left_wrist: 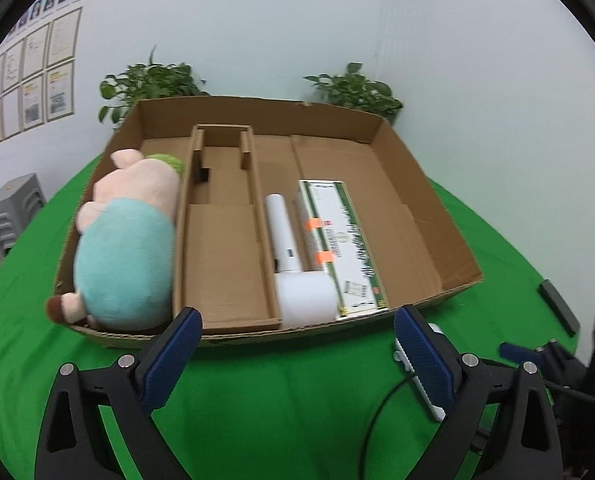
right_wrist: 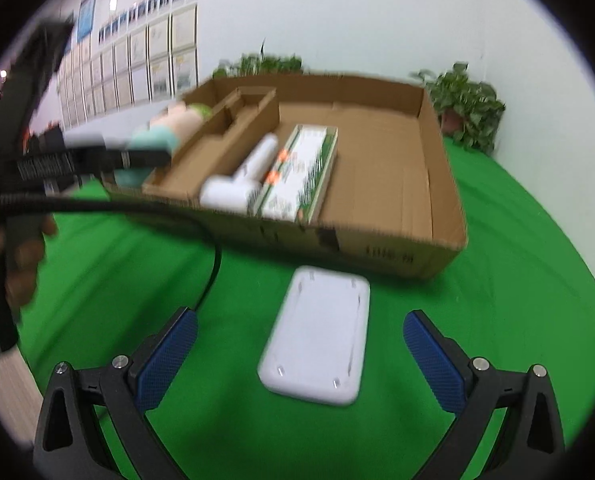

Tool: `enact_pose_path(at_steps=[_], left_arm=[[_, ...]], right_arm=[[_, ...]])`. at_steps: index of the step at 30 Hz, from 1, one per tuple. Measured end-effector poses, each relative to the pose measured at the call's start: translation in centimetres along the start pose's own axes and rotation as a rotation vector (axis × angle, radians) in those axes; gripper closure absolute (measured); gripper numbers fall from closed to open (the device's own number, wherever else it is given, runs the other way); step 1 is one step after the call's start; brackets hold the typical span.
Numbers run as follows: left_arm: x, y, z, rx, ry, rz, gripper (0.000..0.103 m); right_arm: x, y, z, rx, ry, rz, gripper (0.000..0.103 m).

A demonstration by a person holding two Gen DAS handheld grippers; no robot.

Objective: Organize objects
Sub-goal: 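Move both grippers back toward the white plastic case on the table, then grasp the white plastic case with the right gripper while the left gripper grips its end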

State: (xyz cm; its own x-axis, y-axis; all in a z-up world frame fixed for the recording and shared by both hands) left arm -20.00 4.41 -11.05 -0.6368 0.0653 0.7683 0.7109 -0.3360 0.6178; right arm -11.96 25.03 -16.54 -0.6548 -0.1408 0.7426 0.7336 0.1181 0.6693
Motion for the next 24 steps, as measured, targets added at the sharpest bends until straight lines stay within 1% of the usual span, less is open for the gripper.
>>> enact_pose_path(at_steps=[2,4,5,7,9,10,12,14,16,17,18,20,21,22,24], left_arm=[[0.1,-0.4,0.5,-0.040,-0.002,-0.009,0.006],[0.3,-0.6,1.0,-0.074,-0.007,-0.015,0.006],[0.3,-0.8,1.2,-0.094,-0.009,-0.019,0.006],[0.4,-1.1,1.5,-0.121,-0.012,-0.030,0.006],[0.4,-1.5,1.9,-0.139,-0.019,-0.042,0.006],[0.4,-1.6,2.0,-0.147,-0.023,-0.046,0.006],[0.3,-1.9,2.0,-0.162,-0.022,-0.058,0.006],[0.2,-2.1,2.0,-0.185,-0.017,-0.071,0.006],[0.2,-2.4,2.2,-0.217,-0.013,-0.086,0.008],[0.2,-2.5,2.3,-0.231,-0.014,-0.094,0.009],[0.2,-2.7,2.5,-0.250,-0.015,-0.104,0.010],[0.2,-3.2,3.0,-0.278,-0.020,-0.118,0.011],[0.2,-3.5,3.2,-0.285,-0.020,-0.123,0.011],[0.3,-3.9,3.4,-0.296,-0.014,-0.131,0.011],[0.3,-4.1,3.7,-0.325,-0.005,-0.144,0.011]], right_arm=[[-0.4,-0.7,0.5,-0.002,-0.029,-0.040,0.001],[-0.5,-1.2,0.9,-0.007,-0.051,-0.060,0.003],[-0.5,-1.4,1.0,-0.009,-0.056,-0.069,0.006],[-0.5,-1.8,1.0,-0.010,-0.059,-0.091,0.014],[-0.6,-2.2,0.9,-0.024,-0.048,-0.112,0.030],[-0.8,-2.4,0.8,-0.029,-0.040,-0.123,0.034],[-1.0,-2.3,0.7,-0.009,-0.039,-0.125,0.041],[-1.3,-1.7,0.4,-0.026,-0.016,-0.113,0.045],[-1.4,-1.2,0.2,-0.024,0.002,-0.108,0.054],[-1.5,-1.0,0.2,-0.022,0.010,-0.111,0.067],[-1.7,-0.7,0.2,-0.018,0.016,-0.119,0.074],[-2.2,-0.3,0.1,-0.025,0.031,-0.130,0.074],[-2.4,-0.1,0.1,-0.025,0.035,-0.131,0.072],[-2.5,-0.1,0.1,-0.018,0.031,-0.131,0.067],[-2.4,-0.4,0.4,-0.029,0.001,-0.138,0.030]])
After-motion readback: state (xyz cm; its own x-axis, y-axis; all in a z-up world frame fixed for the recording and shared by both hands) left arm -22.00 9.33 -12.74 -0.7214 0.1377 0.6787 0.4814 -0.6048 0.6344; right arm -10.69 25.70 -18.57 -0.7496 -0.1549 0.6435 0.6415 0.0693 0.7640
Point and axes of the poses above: each gripper's, at about its wrist camera, not at the fingertips, and y roughly against the way its jaws point, z to its right, x to its top, the point moved 1 cm from there along -y, roughly the way its jaws point, and after that the axes turned 2 degrees about -z, right-handed, at the moved point
